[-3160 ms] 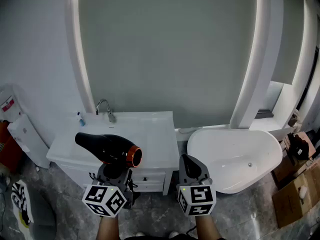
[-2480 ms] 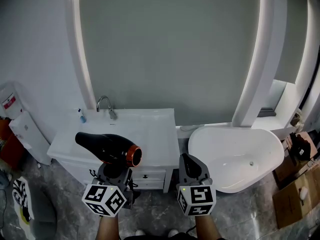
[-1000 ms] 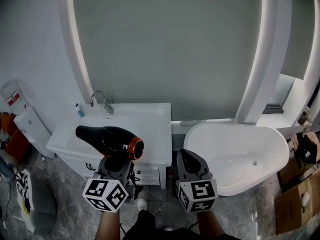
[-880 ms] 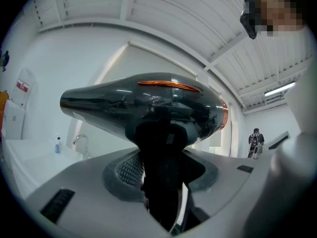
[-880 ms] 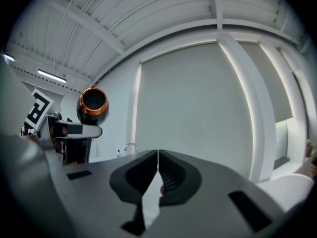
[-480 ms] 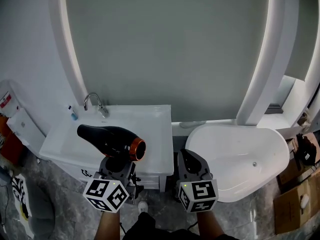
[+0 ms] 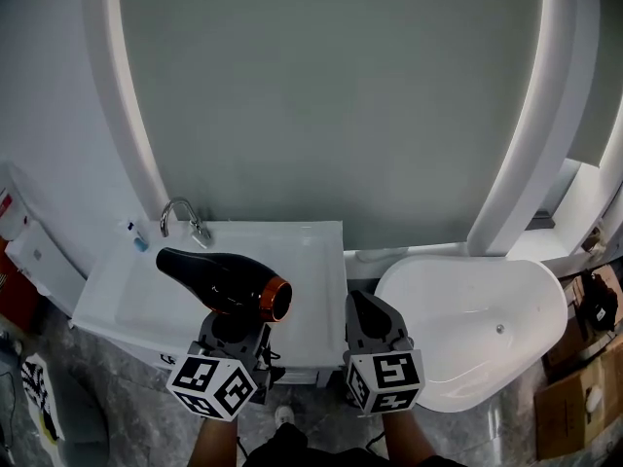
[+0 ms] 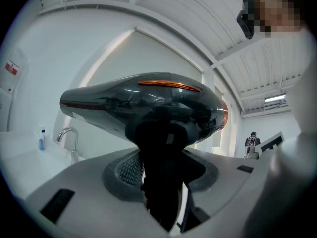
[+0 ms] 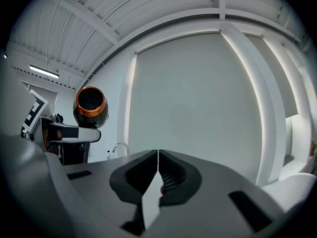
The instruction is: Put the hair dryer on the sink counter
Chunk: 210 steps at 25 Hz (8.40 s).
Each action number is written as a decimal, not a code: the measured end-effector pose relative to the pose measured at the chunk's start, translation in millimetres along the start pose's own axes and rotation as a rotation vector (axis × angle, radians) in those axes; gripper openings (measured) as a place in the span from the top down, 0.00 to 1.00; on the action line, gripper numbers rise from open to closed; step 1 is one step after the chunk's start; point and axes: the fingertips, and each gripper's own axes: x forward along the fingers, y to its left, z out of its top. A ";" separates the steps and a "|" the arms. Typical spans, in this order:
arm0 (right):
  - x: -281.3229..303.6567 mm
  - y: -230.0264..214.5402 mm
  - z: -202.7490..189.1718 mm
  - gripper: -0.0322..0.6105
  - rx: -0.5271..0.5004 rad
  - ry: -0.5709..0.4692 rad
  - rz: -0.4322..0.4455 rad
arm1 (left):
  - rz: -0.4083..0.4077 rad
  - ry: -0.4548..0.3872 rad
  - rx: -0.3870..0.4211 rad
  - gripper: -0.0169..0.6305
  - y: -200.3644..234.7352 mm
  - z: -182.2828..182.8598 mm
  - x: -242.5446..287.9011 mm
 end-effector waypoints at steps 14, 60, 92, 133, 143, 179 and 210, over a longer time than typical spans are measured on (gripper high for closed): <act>103.1 5.5 4.9 0.91 0.011 0.011 -0.075 | -0.085 0.063 -0.058 0.68 69.5 1.6 81.8; 155.8 -88.0 -43.1 0.91 0.060 0.129 -0.031 | 0.009 0.080 -0.062 0.68 44.0 -48.9 195.8; 220.0 -133.4 -165.0 0.91 0.151 0.361 -0.030 | 0.177 0.415 -0.171 0.68 122.6 -197.9 303.5; 237.5 -141.8 -241.2 0.91 0.292 0.523 0.020 | 0.231 0.773 -0.209 0.68 157.4 -333.3 332.1; 235.9 -143.5 -246.0 0.91 0.290 0.533 0.022 | 0.224 0.824 -0.145 0.64 155.7 -346.8 331.6; 194.6 -79.1 -141.9 0.91 0.188 0.299 0.035 | 0.214 0.465 0.006 0.96 130.4 -190.6 237.3; 134.8 -34.0 63.1 0.92 -0.052 -0.073 -0.081 | 0.033 -0.024 0.268 0.96 60.0 59.7 151.5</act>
